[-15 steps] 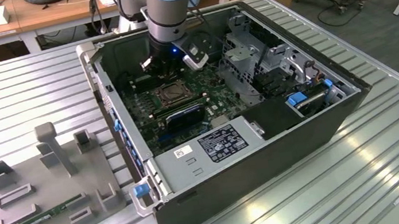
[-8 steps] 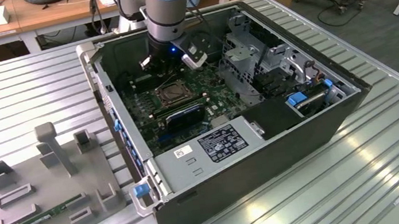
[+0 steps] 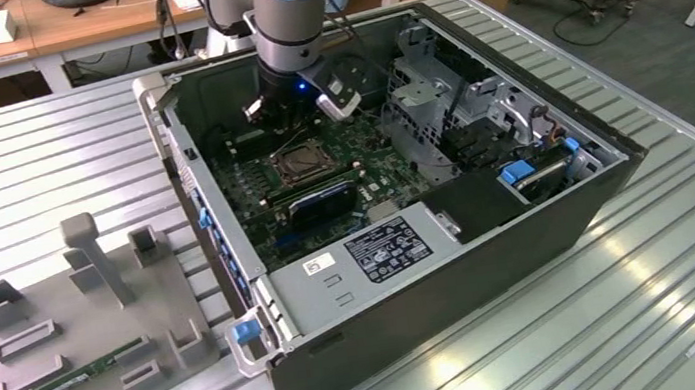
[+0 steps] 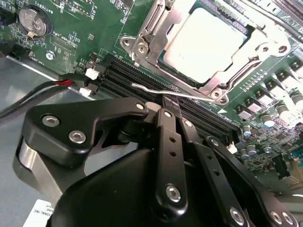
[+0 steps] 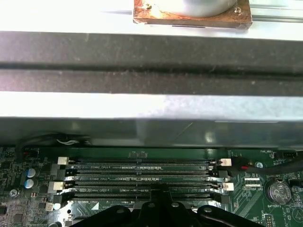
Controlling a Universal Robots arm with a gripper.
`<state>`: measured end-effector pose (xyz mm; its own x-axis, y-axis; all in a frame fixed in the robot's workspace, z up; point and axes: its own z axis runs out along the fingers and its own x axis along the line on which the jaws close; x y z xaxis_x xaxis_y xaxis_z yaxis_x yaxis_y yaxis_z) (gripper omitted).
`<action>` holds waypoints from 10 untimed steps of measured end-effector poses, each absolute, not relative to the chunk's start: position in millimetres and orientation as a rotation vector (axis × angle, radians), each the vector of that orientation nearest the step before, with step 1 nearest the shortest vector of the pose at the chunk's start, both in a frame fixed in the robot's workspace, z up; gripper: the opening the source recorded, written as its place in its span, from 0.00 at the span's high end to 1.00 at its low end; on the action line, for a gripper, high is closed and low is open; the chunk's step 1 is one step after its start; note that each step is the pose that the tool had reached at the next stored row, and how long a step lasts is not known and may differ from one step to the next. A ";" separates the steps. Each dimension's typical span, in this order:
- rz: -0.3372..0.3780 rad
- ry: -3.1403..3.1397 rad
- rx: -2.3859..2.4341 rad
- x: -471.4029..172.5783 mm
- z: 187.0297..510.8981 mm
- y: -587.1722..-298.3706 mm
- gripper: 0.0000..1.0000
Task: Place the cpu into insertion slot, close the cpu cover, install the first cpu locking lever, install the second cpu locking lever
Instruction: 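Install the first cpu locking lever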
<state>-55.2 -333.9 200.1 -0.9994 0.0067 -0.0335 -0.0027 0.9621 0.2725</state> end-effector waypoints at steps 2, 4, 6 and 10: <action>0.427 3.078 0.003 -55.3 200.5 -333.9 0.89; 0.428 3.078 0.003 -55.3 203.4 -333.9 0.89; 0.428 3.078 0.003 -55.3 205.6 -333.9 0.89; 0.427 3.076 0.003 -62.2 205.8 -333.9 0.89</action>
<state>-62.2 -333.9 205.8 -0.9993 0.0067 -0.0358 -0.0033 0.9621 0.2725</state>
